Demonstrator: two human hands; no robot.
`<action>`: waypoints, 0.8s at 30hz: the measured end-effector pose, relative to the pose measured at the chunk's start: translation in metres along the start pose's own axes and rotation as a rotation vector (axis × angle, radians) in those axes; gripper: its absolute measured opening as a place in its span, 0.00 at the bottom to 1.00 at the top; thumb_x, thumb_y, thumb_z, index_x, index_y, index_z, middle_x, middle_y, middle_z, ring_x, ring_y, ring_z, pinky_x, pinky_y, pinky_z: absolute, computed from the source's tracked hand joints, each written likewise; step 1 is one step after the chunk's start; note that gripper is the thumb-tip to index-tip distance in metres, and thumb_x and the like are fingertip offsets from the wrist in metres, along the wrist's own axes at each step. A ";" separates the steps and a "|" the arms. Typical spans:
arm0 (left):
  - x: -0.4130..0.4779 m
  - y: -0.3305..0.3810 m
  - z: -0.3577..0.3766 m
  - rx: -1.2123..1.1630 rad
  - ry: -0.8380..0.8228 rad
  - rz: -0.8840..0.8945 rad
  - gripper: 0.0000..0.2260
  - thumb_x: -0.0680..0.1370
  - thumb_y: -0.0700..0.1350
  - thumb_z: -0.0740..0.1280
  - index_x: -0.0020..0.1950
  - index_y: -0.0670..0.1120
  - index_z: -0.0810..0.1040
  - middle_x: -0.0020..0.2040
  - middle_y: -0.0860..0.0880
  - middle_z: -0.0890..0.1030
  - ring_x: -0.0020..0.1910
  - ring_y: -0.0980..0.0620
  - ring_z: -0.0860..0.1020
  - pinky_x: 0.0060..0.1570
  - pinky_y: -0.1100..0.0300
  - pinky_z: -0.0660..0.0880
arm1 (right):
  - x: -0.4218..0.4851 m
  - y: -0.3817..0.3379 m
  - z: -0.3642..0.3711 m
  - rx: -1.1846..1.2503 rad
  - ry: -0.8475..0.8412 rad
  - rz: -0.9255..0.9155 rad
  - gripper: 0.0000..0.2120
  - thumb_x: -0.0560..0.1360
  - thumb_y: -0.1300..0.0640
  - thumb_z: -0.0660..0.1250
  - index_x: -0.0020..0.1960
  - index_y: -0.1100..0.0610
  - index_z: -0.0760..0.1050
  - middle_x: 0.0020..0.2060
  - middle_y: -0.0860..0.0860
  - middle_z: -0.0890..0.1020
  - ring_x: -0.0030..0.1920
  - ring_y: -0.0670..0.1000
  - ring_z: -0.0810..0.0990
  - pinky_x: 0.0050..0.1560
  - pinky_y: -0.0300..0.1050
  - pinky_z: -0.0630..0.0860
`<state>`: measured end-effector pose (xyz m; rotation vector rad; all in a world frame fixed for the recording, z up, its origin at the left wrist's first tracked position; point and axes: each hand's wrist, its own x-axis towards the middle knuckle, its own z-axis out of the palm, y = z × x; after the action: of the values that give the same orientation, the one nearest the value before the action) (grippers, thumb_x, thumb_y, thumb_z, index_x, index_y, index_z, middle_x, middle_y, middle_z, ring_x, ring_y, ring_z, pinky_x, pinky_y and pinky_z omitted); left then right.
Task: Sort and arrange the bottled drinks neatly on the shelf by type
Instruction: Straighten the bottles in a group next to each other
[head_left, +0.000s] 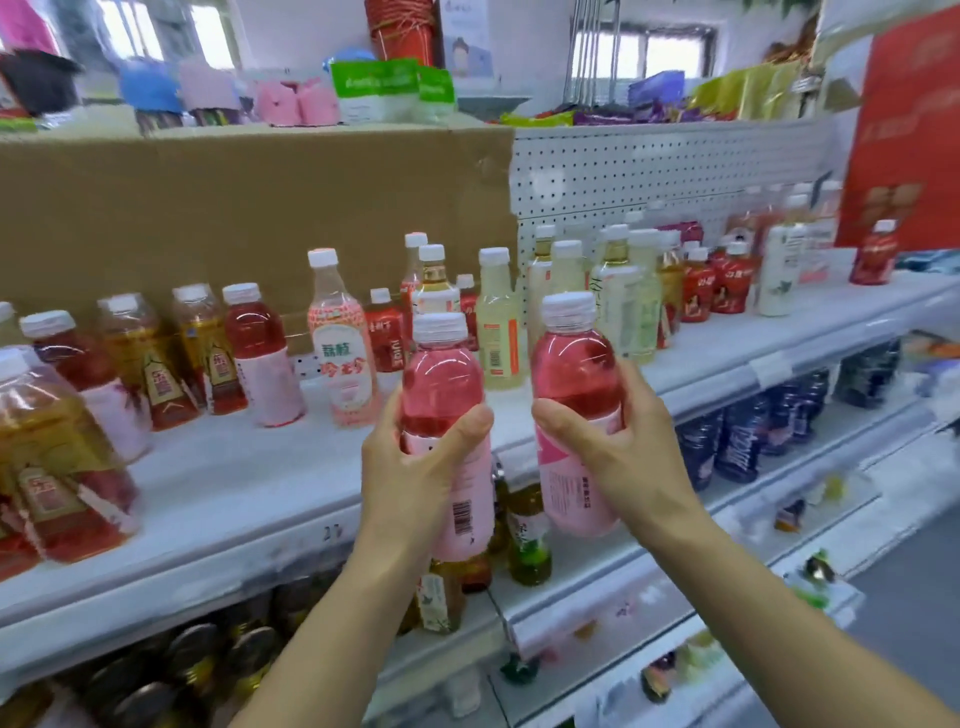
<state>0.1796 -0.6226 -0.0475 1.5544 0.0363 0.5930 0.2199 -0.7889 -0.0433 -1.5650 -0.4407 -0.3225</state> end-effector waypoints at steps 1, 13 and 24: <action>-0.005 -0.002 0.019 -0.013 -0.003 -0.012 0.19 0.68 0.54 0.77 0.57 0.56 0.80 0.49 0.52 0.86 0.48 0.49 0.85 0.53 0.39 0.80 | 0.000 0.003 -0.020 -0.007 -0.006 0.007 0.26 0.63 0.42 0.76 0.60 0.45 0.75 0.48 0.40 0.84 0.48 0.38 0.82 0.47 0.35 0.75; -0.028 -0.021 0.225 -0.115 -0.041 -0.080 0.19 0.66 0.54 0.79 0.55 0.54 0.81 0.47 0.49 0.86 0.45 0.45 0.85 0.44 0.49 0.81 | 0.034 0.042 -0.220 -0.048 -0.004 0.056 0.21 0.65 0.47 0.77 0.56 0.45 0.76 0.46 0.39 0.84 0.45 0.39 0.83 0.40 0.30 0.76; 0.044 -0.041 0.363 -0.115 -0.115 -0.044 0.22 0.68 0.56 0.79 0.59 0.55 0.79 0.49 0.51 0.86 0.48 0.48 0.85 0.49 0.44 0.82 | 0.128 0.096 -0.325 -0.088 0.073 0.029 0.25 0.64 0.42 0.76 0.59 0.46 0.75 0.46 0.39 0.83 0.46 0.40 0.83 0.51 0.47 0.79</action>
<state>0.3707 -0.9369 -0.0546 1.4702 -0.0499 0.4626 0.3985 -1.1040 -0.0542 -1.6381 -0.3512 -0.3799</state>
